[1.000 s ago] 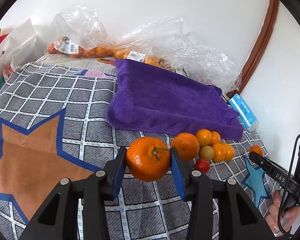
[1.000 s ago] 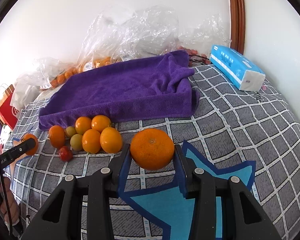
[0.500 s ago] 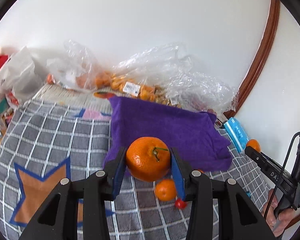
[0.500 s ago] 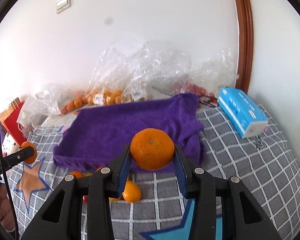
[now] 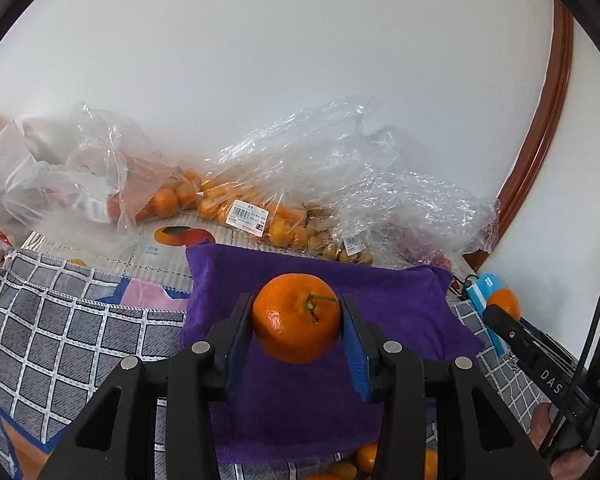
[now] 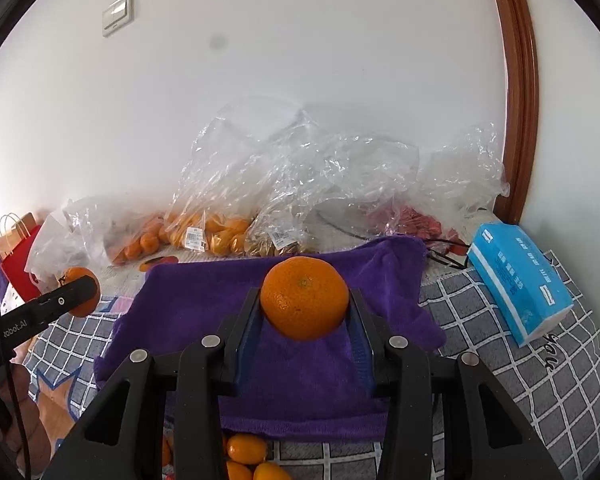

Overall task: Organize fruits
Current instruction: 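Lift the left tool's orange over the purple towel while the right tool carries its orange there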

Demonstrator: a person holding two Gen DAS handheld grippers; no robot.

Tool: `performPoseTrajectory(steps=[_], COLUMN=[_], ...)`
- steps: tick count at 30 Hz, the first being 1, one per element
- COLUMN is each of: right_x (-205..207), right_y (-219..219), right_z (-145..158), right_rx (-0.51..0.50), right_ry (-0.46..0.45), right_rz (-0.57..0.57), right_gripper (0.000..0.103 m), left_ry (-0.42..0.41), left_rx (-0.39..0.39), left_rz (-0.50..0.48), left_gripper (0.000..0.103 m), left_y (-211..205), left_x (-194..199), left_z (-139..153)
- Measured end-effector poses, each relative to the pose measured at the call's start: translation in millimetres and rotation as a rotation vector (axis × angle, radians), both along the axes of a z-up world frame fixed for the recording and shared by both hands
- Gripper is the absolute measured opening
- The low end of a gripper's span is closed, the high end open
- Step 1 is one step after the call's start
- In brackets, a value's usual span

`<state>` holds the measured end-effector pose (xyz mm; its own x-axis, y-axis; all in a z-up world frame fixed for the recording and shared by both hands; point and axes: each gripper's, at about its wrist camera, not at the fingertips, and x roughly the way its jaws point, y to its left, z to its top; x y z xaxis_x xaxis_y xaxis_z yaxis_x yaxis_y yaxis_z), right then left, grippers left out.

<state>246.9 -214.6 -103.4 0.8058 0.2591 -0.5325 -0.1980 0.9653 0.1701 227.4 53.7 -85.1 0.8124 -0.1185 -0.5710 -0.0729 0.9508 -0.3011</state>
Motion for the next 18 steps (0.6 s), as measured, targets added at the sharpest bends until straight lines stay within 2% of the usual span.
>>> performPoseTrajectory(steps=[3,6,10,14,18], right_x=[12.0,21.0,31.4,33.1,35.7], right_y=[-0.3,0.7,-1.6,-5.1,-6.9], right_z=[-13.0,-32.9,-50.1,-54.4,-60.3], right_rx=[0.013,-0.022,-0.023,-0.047,-0.050], right_ry=[0.015,0.054,0.112,0.099,0.101], right_rz=[-0.003,-0.002,-0.002,-0.028,-0.027], right_gripper=[0.041,0.041,0.041,0.041,0.041], left_ry=[0.008,0.025,0.040,0.019,0.021], left_rx=[-0.019,-0.024,-0.023,-0.010,-0.039], left_rz=[0.002,-0.012,-0.033,-0.052,-0.070], left_gripper=[0.040,0.040,0.040,0.040,0.040], left_y=[2.6,1.3,-6.1,-13.3,-13.2], left_x=[4.7,8.0,11.4,10.9,12.6], left_z=[-19.3,-36.1,-46.8,-52.5,-57.5])
